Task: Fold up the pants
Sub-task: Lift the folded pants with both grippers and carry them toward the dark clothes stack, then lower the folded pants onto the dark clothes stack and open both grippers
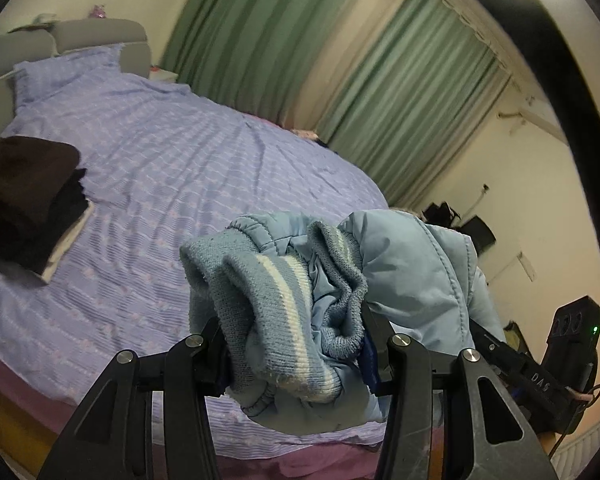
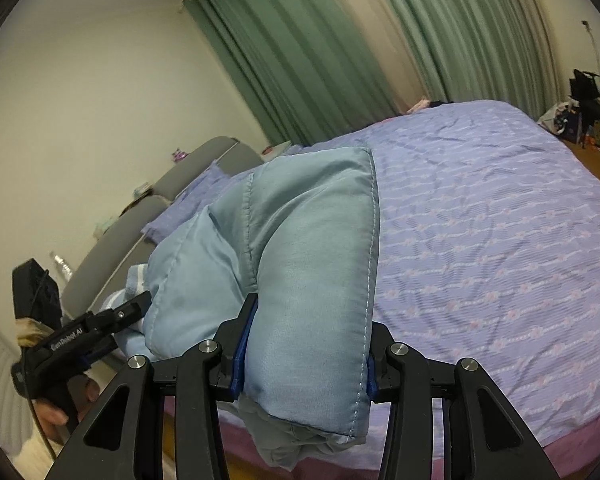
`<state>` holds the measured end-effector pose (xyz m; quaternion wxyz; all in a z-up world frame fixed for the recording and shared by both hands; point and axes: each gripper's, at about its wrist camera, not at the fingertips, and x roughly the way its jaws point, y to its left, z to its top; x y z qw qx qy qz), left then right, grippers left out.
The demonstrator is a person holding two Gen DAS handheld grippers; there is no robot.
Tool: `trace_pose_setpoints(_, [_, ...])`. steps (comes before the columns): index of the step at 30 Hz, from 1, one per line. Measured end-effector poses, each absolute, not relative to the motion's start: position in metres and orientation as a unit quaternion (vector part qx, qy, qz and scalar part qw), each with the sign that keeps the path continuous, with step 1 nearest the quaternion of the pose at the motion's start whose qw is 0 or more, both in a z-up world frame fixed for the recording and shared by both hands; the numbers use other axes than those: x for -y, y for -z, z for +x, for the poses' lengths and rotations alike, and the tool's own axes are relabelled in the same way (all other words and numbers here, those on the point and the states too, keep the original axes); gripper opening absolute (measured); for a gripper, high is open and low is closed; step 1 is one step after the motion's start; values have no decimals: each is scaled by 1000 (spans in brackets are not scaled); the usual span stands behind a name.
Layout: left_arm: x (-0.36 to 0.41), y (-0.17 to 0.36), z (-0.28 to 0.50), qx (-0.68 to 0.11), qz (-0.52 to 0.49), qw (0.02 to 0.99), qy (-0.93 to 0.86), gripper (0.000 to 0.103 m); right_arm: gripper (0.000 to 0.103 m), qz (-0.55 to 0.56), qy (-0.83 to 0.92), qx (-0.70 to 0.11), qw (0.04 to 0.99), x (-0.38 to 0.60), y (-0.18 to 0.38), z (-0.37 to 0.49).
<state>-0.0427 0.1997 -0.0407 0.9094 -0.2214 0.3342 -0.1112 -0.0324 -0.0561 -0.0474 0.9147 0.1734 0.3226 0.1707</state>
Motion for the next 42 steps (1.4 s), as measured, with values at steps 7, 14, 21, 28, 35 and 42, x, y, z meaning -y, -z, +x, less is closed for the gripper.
trace_pose_setpoints(7, [-277,32,-65,-301,-233,921,87,48,43,154,-206,-310,915,-17,34,-32])
trace_pose_setpoints(14, [-408,34,-52,-308,-217,921,99,48,43,170,-204,-307,914,-135,44,-19])
trace_pose_setpoints(21, [-507,43,-44,-329,-226,912,89,48,43,173,-203,-326,907,-237,52,-10])
trace_pose_setpoints(28, [-568,52,-43,-320,-267,908,45,48,43,148,-245,-342,895,-292,55,21])
trace_pose_setpoints(35, [-628,60,-23,-322,-267,908,26,48,43,137,-270,-357,883,-344,70,56])
trace_pose_setpoints(42, [-697,74,41,-337,-263,902,63,48,43,131,-245,-359,891,-404,80,98])
